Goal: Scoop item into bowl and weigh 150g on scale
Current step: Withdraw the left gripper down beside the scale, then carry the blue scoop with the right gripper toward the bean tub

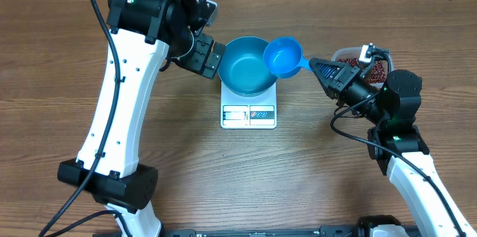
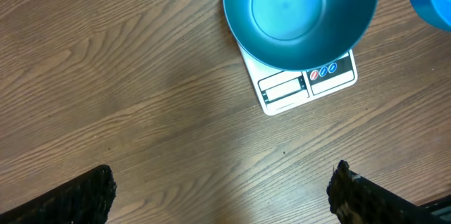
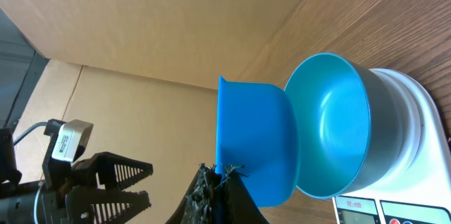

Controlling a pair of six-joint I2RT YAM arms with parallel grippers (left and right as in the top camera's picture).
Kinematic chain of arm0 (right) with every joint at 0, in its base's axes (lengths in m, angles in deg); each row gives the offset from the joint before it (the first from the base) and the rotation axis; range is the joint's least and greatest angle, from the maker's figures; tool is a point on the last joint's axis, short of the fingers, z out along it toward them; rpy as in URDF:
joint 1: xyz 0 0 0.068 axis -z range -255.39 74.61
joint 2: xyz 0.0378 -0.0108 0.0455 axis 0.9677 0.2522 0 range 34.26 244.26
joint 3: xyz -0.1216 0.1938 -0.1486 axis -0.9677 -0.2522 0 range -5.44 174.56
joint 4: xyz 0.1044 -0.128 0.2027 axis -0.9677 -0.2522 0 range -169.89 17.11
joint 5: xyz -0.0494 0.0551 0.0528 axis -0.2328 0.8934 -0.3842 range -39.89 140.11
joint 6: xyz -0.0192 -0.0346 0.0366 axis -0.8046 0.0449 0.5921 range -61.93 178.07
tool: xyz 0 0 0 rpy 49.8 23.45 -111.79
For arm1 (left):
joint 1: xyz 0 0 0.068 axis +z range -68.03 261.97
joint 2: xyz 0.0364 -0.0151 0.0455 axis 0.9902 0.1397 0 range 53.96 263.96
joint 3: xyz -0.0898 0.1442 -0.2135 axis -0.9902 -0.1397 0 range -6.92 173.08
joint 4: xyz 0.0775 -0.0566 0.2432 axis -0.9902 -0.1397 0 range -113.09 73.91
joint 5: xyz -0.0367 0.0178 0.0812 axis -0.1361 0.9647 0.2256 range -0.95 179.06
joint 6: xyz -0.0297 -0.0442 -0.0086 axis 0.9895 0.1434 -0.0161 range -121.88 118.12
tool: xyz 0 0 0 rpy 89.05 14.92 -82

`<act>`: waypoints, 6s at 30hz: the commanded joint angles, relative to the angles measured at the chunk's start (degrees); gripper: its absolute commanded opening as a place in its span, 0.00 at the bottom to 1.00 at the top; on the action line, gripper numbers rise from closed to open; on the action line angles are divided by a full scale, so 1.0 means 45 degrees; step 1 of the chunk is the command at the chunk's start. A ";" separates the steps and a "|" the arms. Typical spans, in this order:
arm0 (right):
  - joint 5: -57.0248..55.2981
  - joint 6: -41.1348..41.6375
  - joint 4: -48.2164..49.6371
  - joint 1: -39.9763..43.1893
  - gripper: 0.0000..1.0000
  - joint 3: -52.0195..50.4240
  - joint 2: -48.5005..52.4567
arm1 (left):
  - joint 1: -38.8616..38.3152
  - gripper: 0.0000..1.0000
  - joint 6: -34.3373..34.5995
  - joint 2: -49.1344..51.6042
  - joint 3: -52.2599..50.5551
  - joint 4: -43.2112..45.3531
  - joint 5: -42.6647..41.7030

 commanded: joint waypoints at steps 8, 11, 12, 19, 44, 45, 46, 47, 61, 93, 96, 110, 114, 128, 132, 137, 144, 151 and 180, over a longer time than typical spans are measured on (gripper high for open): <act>-0.0019 -0.0136 0.0049 0.0034 0.04 0.0248 0.0039 | -0.0073 1.00 -0.0461 -0.0117 0.0228 -0.0029 -0.0330; -0.0019 -0.0141 0.0044 0.0034 0.04 0.0248 0.0039 | -0.0175 1.00 -0.0826 -0.0238 0.0228 0.0049 -0.0432; -0.0024 -0.0141 0.0019 0.0034 0.04 0.0248 0.0039 | -0.0267 1.00 -0.0952 -0.0364 0.0228 0.0117 -0.0427; -0.0029 -0.0141 -0.0277 0.0034 0.04 0.0248 0.0039 | -0.0763 1.00 -0.1336 -0.2186 0.0209 0.0321 -0.0296; -0.0029 -0.0393 -0.0461 0.0034 0.04 0.0248 0.0039 | -0.1894 0.99 0.1112 -0.8918 -1.4984 1.0380 -0.0442; -0.0029 -0.0393 -0.0466 0.0034 0.04 0.0248 0.0039 | -0.1899 1.00 0.1107 -0.8922 -1.4984 1.0535 -0.0442; -0.0029 -0.0393 -0.0466 0.0034 0.04 0.0248 0.0039 | -0.1899 1.00 0.1103 -0.8922 -1.4984 1.0642 -0.0437; -0.0029 -0.0393 -0.0466 0.0034 0.04 0.0248 0.0039 | -0.1894 1.00 0.1103 -0.8918 -1.4984 1.0729 -0.0437; -0.0073 -0.0481 -0.0466 0.0034 0.04 0.0248 0.0039 | -0.1894 1.00 0.1098 -0.8908 -1.4989 1.0783 -0.0437; -0.1171 -0.1117 -0.0510 0.0034 0.04 0.0248 0.0039 | -0.1894 1.00 -0.0913 -0.8908 -1.4989 1.0491 -0.1345; -0.1151 -0.1860 -0.0510 0.0034 0.04 0.0248 0.0039 | -0.1894 1.00 -0.0913 -0.8908 -1.4989 1.0491 -0.1341; 0.0408 -0.4541 -0.0155 0.1637 0.04 0.1171 0.0039 | -0.1894 1.00 -0.0913 -0.8908 -1.4989 1.0491 -0.1345; 0.1326 -0.5056 -0.1137 0.2958 0.04 0.1904 0.0039 | -0.1894 0.99 -0.0913 -0.8908 -1.4989 1.0491 -0.1345; 0.1297 -0.7941 -0.5654 0.4833 0.04 0.3667 0.0039 | -0.1894 1.00 -0.0913 -0.8908 -1.4989 1.0491 -0.1345; 0.1302 -0.7961 -0.5649 0.4833 0.04 0.3667 0.0039 | -0.1894 1.00 -0.0913 -0.8908 -1.4989 1.0511 -0.1345; 0.1311 -0.7961 -0.5673 0.4833 0.04 0.3667 0.0039 | -0.1894 1.00 -0.0952 -0.8908 -1.4989 1.0836 -0.1307; 0.1311 -0.7961 -0.5741 0.4833 0.04 0.3667 0.0039 | -0.1894 1.00 -0.0952 -0.8908 -1.4989 1.0836 -0.1307; 0.1311 -0.8019 -0.5892 0.4833 0.04 0.3667 0.0039 | -0.1894 0.99 -0.0952 -0.8908 -1.4989 1.0972 -0.1302; -0.2123 -1.0511 -1.0656 0.4833 0.04 0.6824 0.0389 | -0.1894 1.00 -0.0952 -0.8908 -1.4989 1.1064 -0.1302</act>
